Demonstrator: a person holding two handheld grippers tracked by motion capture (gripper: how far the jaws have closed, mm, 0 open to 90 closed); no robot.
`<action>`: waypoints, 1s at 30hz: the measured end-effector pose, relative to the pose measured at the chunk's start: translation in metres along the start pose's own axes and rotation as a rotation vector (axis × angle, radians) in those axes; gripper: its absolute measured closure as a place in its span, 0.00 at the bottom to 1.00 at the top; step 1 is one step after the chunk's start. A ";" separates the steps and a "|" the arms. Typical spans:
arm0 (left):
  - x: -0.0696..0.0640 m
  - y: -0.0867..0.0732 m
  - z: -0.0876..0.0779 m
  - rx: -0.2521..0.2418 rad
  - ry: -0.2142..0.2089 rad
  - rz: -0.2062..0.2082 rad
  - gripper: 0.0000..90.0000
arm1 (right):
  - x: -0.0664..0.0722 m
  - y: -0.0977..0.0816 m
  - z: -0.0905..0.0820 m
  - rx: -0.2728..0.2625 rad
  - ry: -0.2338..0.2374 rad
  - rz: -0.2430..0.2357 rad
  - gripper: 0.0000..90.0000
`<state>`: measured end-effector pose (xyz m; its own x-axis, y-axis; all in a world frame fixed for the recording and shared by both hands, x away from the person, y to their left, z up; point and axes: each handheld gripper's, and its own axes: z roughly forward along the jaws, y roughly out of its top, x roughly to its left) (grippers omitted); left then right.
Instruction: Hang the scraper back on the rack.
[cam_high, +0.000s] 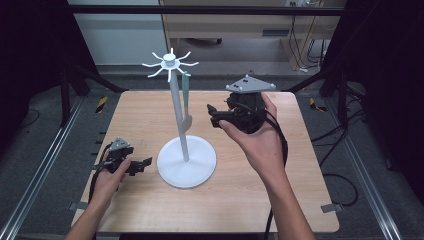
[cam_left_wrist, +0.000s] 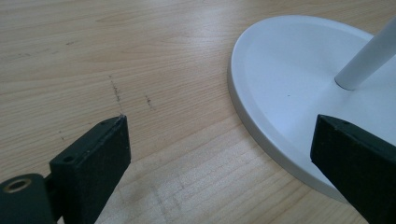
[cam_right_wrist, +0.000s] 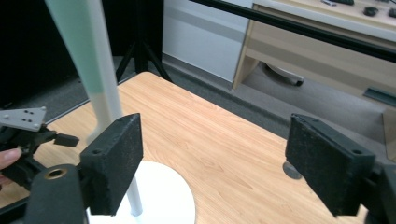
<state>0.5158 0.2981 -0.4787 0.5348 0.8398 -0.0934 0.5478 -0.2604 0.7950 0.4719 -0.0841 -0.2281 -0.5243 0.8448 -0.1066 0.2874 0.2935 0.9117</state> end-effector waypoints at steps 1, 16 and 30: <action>0.000 0.000 0.000 0.000 0.000 0.001 0.05 | -0.001 -0.001 0.000 0.003 -0.004 0.007 0.20; 0.000 0.000 0.000 -0.003 0.007 0.004 0.05 | -0.015 -0.016 0.001 0.022 -0.057 0.037 0.10; -0.001 0.000 0.000 -0.001 0.010 0.009 0.05 | -0.028 -0.034 -0.006 0.036 -0.085 0.032 0.08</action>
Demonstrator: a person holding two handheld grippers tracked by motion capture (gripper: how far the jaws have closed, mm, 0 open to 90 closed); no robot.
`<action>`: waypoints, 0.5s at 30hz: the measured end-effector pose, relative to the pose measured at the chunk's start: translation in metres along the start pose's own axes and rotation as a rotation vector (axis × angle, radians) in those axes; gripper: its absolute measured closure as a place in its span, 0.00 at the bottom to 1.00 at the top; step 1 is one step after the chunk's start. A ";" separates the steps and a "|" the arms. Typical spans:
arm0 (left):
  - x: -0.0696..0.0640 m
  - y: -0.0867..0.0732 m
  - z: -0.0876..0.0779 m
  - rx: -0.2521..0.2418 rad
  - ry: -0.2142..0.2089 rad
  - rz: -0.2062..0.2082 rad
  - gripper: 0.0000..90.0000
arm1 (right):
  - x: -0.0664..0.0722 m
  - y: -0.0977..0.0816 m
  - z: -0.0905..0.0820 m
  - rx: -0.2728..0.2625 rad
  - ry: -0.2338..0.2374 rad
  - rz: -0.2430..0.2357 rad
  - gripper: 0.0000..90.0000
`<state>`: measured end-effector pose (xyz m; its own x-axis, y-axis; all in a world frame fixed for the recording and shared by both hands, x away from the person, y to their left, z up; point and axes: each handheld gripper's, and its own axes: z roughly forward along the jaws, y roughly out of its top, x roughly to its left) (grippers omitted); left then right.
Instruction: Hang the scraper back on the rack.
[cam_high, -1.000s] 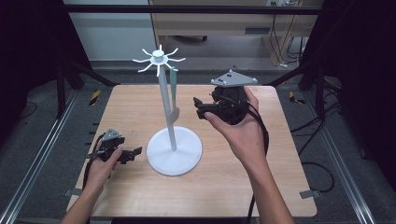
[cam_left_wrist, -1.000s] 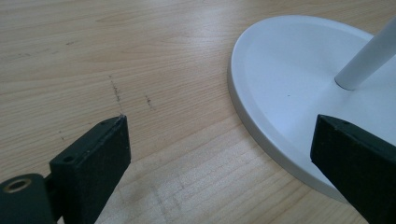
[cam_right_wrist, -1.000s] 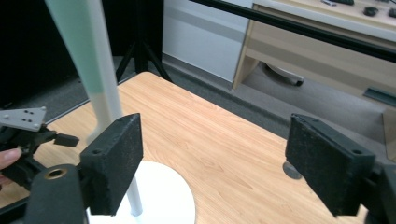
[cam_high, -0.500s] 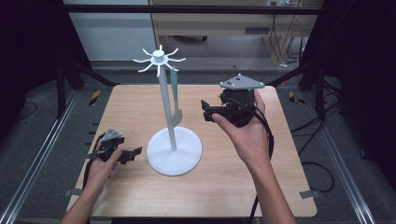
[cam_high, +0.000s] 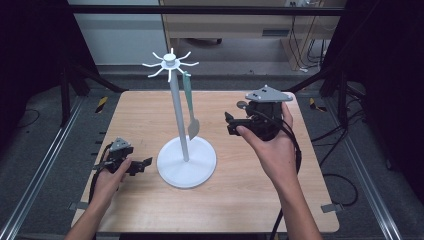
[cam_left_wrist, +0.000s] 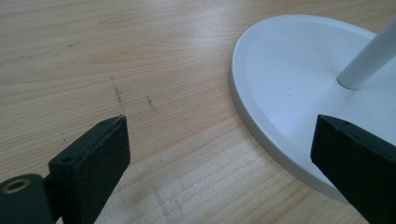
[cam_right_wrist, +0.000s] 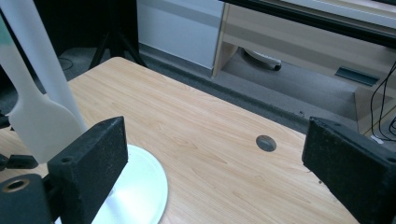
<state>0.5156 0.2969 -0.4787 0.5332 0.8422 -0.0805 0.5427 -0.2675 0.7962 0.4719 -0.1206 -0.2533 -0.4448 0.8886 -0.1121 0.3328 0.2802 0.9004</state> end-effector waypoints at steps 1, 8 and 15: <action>0.000 0.000 0.000 0.000 0.000 0.000 0.05 | -0.002 -0.001 -0.001 -0.002 -0.004 0.002 0.08; -0.001 0.000 0.000 0.002 0.003 0.004 0.05 | -0.010 -0.009 -0.007 -0.013 -0.018 0.015 0.07; -0.001 0.000 0.000 0.000 0.004 0.004 0.05 | -0.018 -0.023 -0.013 -0.021 -0.030 0.017 0.06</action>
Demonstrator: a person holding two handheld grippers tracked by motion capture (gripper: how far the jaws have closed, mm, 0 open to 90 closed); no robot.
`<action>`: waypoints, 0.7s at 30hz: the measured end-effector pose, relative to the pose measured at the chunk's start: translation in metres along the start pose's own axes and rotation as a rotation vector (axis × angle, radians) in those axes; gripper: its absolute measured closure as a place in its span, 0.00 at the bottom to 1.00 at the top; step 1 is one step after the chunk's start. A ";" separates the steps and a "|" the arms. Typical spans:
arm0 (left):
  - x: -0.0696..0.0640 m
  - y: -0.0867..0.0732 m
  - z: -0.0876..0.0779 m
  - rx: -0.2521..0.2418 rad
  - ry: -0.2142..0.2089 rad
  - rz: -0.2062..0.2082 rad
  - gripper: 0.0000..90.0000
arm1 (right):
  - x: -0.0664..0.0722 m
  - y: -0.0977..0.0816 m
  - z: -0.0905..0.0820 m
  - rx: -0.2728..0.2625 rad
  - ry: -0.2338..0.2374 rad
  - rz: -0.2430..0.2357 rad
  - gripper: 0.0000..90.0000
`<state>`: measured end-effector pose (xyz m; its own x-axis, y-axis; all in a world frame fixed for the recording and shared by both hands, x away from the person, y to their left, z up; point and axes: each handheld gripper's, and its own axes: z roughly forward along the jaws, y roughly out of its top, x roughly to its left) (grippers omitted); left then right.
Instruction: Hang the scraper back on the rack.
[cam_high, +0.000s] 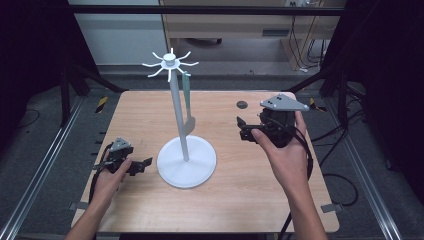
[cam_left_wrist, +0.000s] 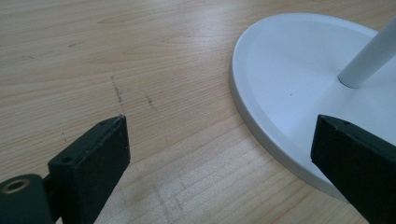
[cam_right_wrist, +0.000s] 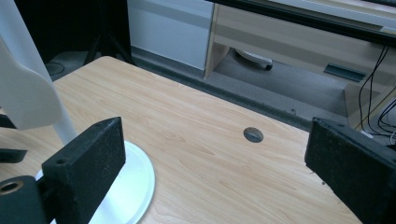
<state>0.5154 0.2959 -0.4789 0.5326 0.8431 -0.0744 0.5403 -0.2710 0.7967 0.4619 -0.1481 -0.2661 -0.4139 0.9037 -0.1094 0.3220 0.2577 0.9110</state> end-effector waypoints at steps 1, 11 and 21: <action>0.000 0.000 0.000 0.002 -0.001 0.002 0.05 | -0.001 -0.003 -0.001 0.000 -0.004 0.002 0.06; 0.000 0.000 0.000 0.000 0.001 0.001 0.05 | -0.012 -0.035 -0.002 0.021 -0.035 0.030 0.06; 0.000 0.000 -0.001 -0.006 0.002 0.001 0.05 | -0.018 -0.073 0.003 0.068 -0.057 0.053 0.07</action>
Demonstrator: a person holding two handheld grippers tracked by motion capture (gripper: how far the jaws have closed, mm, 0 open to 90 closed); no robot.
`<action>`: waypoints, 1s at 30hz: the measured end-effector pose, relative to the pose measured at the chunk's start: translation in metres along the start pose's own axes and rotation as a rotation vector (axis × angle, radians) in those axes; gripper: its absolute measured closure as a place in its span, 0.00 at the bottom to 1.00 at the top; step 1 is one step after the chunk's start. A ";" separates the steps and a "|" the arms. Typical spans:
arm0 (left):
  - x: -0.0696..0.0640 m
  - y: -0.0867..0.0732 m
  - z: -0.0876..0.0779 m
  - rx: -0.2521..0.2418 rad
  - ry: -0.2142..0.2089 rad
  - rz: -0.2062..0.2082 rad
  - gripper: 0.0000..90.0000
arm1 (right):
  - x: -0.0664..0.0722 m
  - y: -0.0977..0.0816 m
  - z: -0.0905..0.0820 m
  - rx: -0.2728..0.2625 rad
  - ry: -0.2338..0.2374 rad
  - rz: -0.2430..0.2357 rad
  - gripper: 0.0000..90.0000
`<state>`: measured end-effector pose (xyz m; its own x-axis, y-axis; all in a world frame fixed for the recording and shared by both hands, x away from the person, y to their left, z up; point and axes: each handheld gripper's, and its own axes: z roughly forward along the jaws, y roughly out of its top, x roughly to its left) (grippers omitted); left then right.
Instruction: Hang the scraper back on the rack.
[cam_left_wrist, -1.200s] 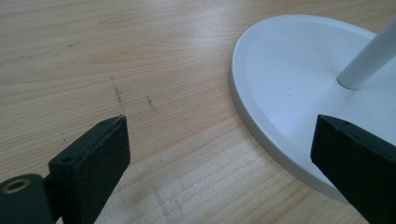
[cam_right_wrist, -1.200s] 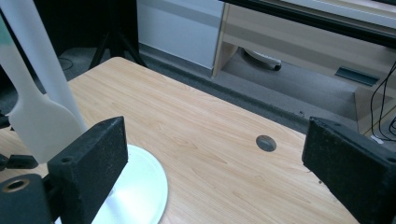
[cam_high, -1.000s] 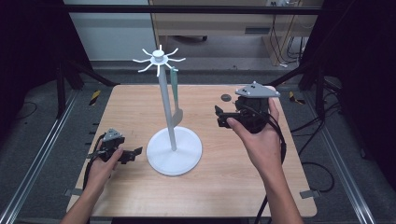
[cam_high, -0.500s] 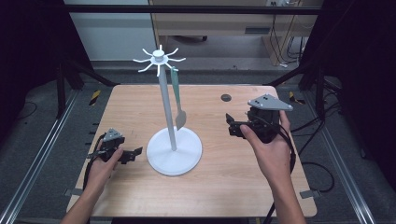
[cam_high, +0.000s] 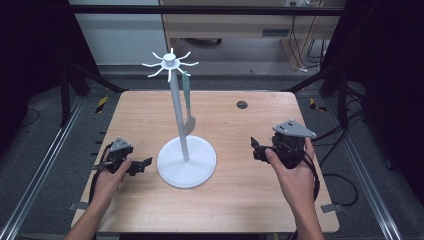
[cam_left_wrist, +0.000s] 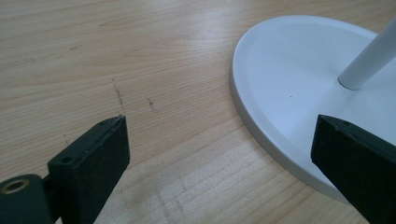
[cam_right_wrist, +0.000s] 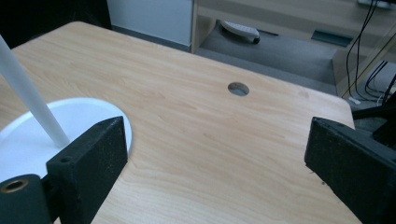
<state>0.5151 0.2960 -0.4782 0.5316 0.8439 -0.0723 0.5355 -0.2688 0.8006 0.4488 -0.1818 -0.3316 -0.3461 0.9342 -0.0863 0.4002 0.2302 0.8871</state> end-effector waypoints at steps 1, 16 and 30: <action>0.000 0.000 0.000 0.000 -0.001 0.002 0.05 | -0.001 -0.004 0.002 0.004 -0.001 0.000 0.07; -0.001 0.000 0.000 -0.001 -0.002 0.003 0.05 | 0.003 -0.059 0.027 0.086 0.008 0.042 0.08; -0.001 0.000 0.000 0.003 -0.002 0.007 0.05 | 0.011 -0.096 0.057 0.151 0.030 0.071 0.08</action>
<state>0.5146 0.2950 -0.4781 0.5361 0.8414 -0.0680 0.5341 -0.2757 0.7992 0.4551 -0.1776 -0.4432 -0.3366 0.9416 -0.0101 0.5468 0.2042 0.8119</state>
